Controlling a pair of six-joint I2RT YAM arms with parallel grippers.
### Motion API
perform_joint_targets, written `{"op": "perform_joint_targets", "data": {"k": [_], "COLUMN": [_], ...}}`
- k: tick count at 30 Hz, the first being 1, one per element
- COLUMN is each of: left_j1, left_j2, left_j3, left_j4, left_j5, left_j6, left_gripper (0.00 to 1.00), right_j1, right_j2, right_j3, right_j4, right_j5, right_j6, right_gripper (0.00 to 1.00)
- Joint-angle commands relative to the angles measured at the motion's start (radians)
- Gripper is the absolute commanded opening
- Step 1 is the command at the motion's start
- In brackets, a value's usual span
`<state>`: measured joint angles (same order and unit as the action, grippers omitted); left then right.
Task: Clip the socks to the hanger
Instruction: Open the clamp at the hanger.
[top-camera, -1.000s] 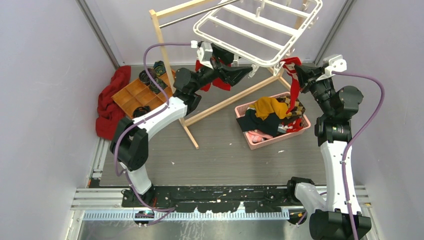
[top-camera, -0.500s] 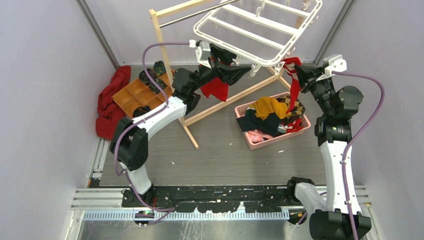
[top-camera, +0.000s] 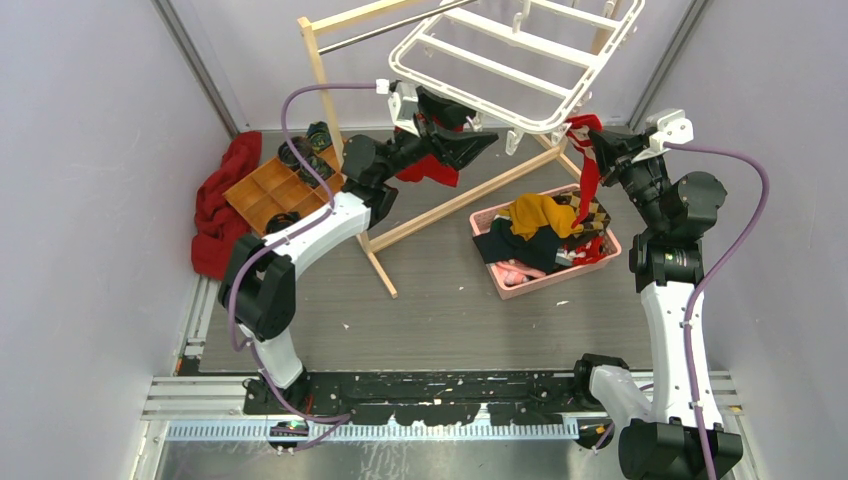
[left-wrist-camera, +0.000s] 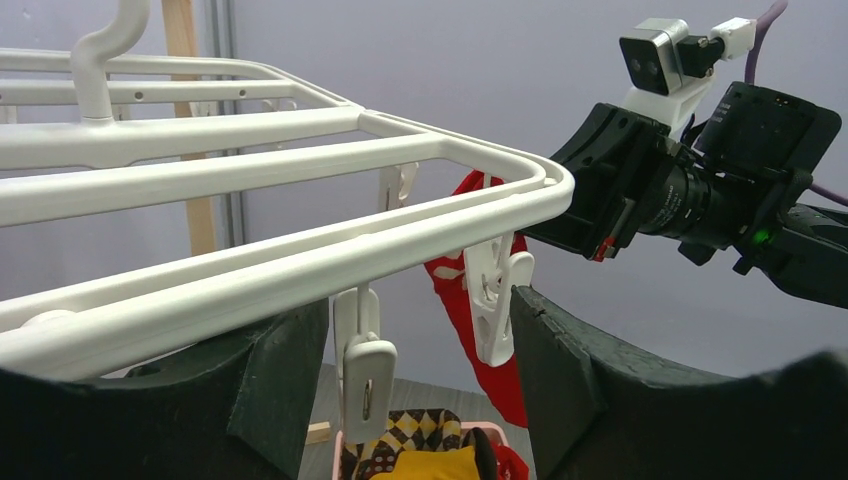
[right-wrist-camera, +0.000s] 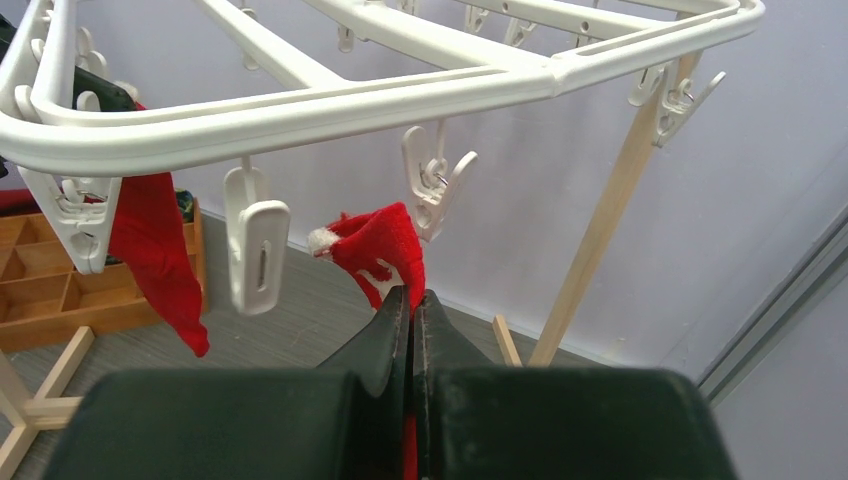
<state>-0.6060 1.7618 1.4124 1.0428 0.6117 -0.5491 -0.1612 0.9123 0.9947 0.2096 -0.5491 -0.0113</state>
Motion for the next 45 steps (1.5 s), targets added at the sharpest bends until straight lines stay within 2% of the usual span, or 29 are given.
{"op": "perform_joint_targets", "data": {"k": [1, 13, 20, 29, 36, 45], "left_j1": [0.019, 0.030, 0.029, 0.025, 0.025, 0.025], "left_j2": [-0.010, 0.046, 0.032, -0.028, -0.010, 0.026], "left_j3": [0.027, 0.091, 0.079, 0.079, 0.087, 0.121], "left_j4": [0.020, 0.015, -0.037, -0.259, -0.164, -0.118], "left_j5": [0.006, 0.035, 0.026, -0.044, -0.003, 0.054], "left_j6": [-0.039, -0.065, -0.023, 0.129, 0.064, 0.012], "left_gripper": [0.68, 0.68, 0.67, 0.64, 0.65, 0.65], "right_j1": [-0.007, -0.008, -0.008, -0.007, -0.008, -0.008], "right_j2": [-0.004, -0.008, -0.007, -0.004, -0.002, -0.005], "right_j3": [0.027, 0.025, 0.023, 0.025, 0.027, 0.026], "right_j4": [0.050, 0.045, 0.045, 0.045, 0.045, 0.042], "right_j5": [-0.009, -0.008, -0.009, -0.009, -0.012, -0.012], "right_j6": [0.010, 0.010, 0.010, 0.011, 0.010, 0.010], "right_gripper": [0.01, 0.01, 0.01, 0.01, 0.01, 0.01]}}
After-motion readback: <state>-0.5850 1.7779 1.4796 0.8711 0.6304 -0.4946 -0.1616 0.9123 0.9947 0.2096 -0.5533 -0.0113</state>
